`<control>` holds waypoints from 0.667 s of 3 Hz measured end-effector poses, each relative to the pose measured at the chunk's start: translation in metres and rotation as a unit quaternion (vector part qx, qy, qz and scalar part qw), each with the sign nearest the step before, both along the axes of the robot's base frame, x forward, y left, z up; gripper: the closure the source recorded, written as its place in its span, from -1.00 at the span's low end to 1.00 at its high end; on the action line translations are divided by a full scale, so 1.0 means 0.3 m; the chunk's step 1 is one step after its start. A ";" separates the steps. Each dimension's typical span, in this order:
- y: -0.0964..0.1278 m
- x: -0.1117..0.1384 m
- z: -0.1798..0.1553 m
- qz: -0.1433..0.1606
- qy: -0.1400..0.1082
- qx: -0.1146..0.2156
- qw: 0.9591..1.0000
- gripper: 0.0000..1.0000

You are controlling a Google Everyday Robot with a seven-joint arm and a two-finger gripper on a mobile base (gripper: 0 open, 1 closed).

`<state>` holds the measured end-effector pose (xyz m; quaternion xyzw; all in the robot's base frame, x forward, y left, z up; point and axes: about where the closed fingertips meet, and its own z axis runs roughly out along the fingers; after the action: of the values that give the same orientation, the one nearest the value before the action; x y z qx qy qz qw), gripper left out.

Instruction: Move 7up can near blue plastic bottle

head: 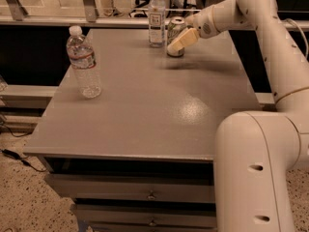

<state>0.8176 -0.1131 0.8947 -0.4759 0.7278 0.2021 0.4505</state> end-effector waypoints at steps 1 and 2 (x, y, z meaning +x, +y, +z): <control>-0.106 -0.035 0.032 -0.022 0.006 0.019 1.000 -1.00; -0.267 -0.105 0.085 -0.055 0.011 0.044 0.997 -1.00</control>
Offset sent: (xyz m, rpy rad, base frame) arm -0.0710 -0.1438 0.0462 0.1460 0.0254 -0.2023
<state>0.7862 -0.1933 0.9203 -0.4127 0.7483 0.2143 0.4731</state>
